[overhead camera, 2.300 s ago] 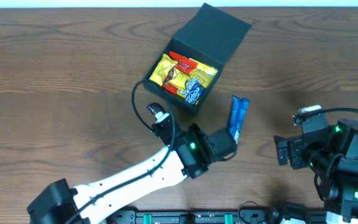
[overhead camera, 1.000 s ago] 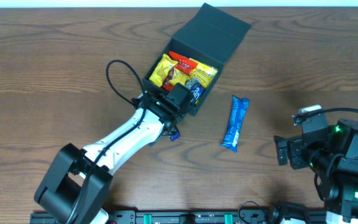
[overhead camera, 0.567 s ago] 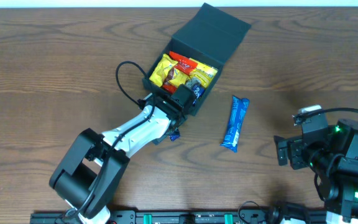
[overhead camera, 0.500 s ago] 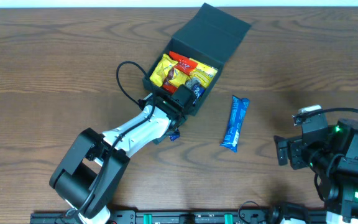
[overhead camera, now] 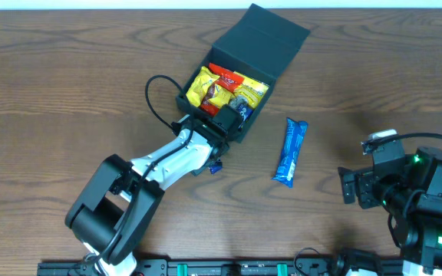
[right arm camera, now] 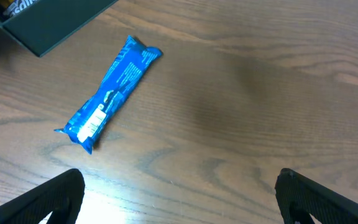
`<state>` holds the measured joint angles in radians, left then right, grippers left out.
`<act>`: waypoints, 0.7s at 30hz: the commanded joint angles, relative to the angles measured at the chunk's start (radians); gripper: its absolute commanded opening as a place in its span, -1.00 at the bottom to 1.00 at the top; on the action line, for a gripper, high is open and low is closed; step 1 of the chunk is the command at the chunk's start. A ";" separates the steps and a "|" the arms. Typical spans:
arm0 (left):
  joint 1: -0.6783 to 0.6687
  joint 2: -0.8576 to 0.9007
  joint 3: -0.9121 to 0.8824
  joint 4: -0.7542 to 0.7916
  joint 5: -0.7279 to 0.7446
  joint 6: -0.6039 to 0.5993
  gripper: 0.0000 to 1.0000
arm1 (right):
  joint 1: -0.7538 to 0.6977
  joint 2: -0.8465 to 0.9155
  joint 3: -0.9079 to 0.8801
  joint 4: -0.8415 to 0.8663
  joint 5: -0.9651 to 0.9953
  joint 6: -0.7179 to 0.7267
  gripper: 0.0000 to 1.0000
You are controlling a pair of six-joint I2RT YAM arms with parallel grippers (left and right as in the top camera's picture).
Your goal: Pack container
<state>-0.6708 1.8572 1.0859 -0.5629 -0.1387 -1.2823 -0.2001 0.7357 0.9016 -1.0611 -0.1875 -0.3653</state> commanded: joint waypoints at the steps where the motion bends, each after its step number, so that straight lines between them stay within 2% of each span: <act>1: 0.006 0.024 -0.004 0.001 -0.026 0.000 0.36 | -0.009 -0.001 0.000 -0.002 -0.011 0.013 0.98; 7: 0.007 0.024 -0.004 0.008 -0.029 0.000 0.04 | -0.009 -0.001 0.000 -0.002 -0.011 0.013 0.99; 15: 0.010 0.024 -0.004 -0.013 -0.065 0.004 -0.08 | -0.009 -0.001 0.000 -0.002 -0.012 0.013 0.98; 16: 0.010 0.024 -0.004 -0.016 -0.072 0.004 -0.16 | -0.009 -0.001 0.000 -0.002 -0.011 0.013 0.98; 17: 0.010 0.024 -0.004 -0.017 -0.077 0.004 -0.33 | -0.009 -0.001 0.000 -0.002 -0.011 0.013 0.98; 21: 0.011 0.011 -0.004 -0.016 -0.078 0.004 -0.33 | -0.009 -0.001 0.000 -0.002 -0.011 0.013 0.99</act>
<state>-0.6678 1.8610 1.0859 -0.5747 -0.1864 -1.2816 -0.2001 0.7357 0.9016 -1.0615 -0.1875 -0.3653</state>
